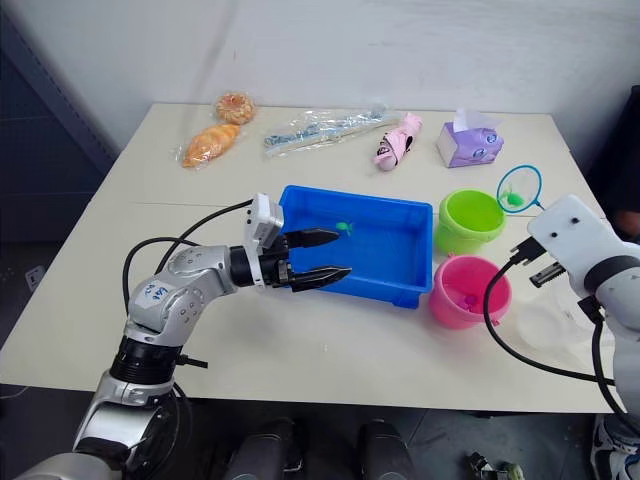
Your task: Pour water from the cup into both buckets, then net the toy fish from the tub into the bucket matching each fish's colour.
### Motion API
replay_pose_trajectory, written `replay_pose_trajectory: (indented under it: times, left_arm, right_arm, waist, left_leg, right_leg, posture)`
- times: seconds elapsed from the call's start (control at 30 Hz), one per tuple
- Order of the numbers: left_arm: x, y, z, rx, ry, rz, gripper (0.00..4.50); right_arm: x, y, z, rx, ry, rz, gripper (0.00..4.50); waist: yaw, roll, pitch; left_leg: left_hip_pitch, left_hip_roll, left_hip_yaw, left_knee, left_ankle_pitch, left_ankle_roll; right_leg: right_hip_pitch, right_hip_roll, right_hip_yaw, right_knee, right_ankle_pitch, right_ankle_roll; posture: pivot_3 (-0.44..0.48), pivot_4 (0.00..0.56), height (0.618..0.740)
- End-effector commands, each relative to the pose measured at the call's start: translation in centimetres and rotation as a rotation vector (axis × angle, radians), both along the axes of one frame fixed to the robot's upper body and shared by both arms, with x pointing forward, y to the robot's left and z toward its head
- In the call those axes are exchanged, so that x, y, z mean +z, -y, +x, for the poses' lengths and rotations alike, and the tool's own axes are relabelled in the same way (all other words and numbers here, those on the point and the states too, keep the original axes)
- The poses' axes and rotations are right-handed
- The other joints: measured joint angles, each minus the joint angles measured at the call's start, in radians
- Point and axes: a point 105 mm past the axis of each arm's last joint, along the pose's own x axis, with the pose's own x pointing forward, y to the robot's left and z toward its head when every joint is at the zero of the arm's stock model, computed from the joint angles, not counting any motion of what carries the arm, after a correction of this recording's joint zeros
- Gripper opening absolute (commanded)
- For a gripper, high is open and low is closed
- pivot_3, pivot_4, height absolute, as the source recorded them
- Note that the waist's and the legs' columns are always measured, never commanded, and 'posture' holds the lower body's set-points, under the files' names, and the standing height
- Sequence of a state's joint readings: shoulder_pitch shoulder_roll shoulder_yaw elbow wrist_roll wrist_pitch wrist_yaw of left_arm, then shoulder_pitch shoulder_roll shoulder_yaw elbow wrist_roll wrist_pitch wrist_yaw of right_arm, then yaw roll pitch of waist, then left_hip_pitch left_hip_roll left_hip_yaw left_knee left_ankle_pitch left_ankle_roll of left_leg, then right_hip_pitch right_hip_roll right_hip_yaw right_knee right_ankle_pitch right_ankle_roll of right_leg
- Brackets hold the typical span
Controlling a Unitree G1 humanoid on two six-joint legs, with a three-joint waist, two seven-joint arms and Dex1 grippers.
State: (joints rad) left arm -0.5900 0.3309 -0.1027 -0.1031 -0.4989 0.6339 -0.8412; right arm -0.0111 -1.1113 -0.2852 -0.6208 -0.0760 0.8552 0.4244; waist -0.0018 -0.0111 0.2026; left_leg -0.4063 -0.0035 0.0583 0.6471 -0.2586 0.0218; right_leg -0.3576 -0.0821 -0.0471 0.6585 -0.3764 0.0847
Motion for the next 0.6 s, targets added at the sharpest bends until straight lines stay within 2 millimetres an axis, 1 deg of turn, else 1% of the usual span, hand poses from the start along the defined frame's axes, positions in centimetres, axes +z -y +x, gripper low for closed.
replay_pose_trajectory:
  times: [0.03,0.07,0.2,0.3,0.4,0.43,0.47,0.57,0.6]
  left_arm:
    - [1.1,0.1,-0.2,-0.003,0.055,-0.012,4.37]
    - [1.1,0.0,-0.2,-0.002,0.057,-0.012,4.37]
    - [1.1,-0.1,-0.3,0.004,0.059,-0.011,4.37]
    - [1.1,-0.2,-0.2,0.007,0.060,-0.009,4.37]
    - [1.1,-0.2,-0.2,0.009,0.061,-0.007,4.37]
    - [1.1,-0.3,-0.2,0.010,0.061,-0.005,4.37]
    - [1.1,-0.3,-0.3,0.008,0.061,-0.001,4.37]
    - [1.0,-0.3,-0.2,0.005,0.064,0.008,4.37]
    - [1.0,-0.3,-0.2,0.006,0.065,0.007,4.37]
  right_arm:
    - [0.5,-0.5,0.7,0.109,-0.019,-0.293,0.00]
    - [0.4,-0.4,0.8,0.114,-0.021,-0.305,0.00]
    - [1.9,0.6,1.2,0.083,0.056,-0.358,0.00]
    - [0.5,-0.1,1.3,0.144,-0.027,-0.393,0.00]
    - [0.2,0.0,1.3,0.147,-0.021,-0.399,0.00]
    - [-0.3,-0.4,1.3,0.183,-0.048,-0.396,0.00]
    - [-0.3,-0.4,1.3,0.185,-0.046,-0.400,0.00]
    - [2.3,1.7,1.3,0.065,0.065,-0.413,0.00]
    - [2.5,1.7,1.3,0.077,0.060,-0.413,0.00]
  waist:
    - [0.000,0.000,0.000]
    - [0.000,0.000,0.000]
    - [0.001,0.000,0.000]
    - [0.002,0.000,0.000]
    - [0.002,0.000,0.000]
    - [0.002,0.000,0.000]
    - [0.002,0.000,0.000]
    - [0.002,0.000,0.000]
    - [0.002,0.000,0.000]
  left_leg:
    - [0.000,0.000,0.000,0.000,0.000,0.000]
    - [0.000,0.000,0.000,0.000,0.000,0.000]
    - [0.000,0.001,0.000,0.000,0.000,-0.001]
    - [0.000,0.001,0.000,0.000,0.000,-0.001]
    - [0.000,0.001,-0.001,0.000,0.001,-0.001]
    - [0.000,0.001,-0.001,0.000,0.001,-0.001]
    - [0.000,0.001,-0.001,0.000,0.001,-0.001]
    - [0.000,0.001,-0.001,0.000,0.001,-0.001]
    - [0.000,0.001,-0.001,0.000,0.001,-0.001]
  right_leg:
    - [0.000,0.000,0.000,0.000,0.000,0.000]
    - [0.000,0.000,0.000,0.000,0.000,0.000]
    - [0.000,0.001,0.000,0.000,0.000,0.000]
    - [0.000,0.001,0.000,0.000,0.000,0.000]
    - [0.000,0.001,-0.001,0.000,0.000,0.000]
    - [0.000,0.001,-0.001,0.000,0.000,0.000]
    - [0.000,0.001,-0.001,0.000,0.000,0.000]
    - [0.001,0.001,-0.001,0.000,0.000,0.000]
    - [0.001,0.001,-0.001,0.000,0.000,0.000]
  posture:
    - [0.000,0.150,0.739]
    - [0.000,0.150,0.739]
    - [0.000,0.150,0.739]
    - [0.000,0.150,0.739]
    - [0.000,0.150,0.739]
    - [0.000,0.150,0.739]
    - [0.000,0.150,0.739]
    - [0.000,0.150,0.739]
    - [0.000,0.150,0.739]
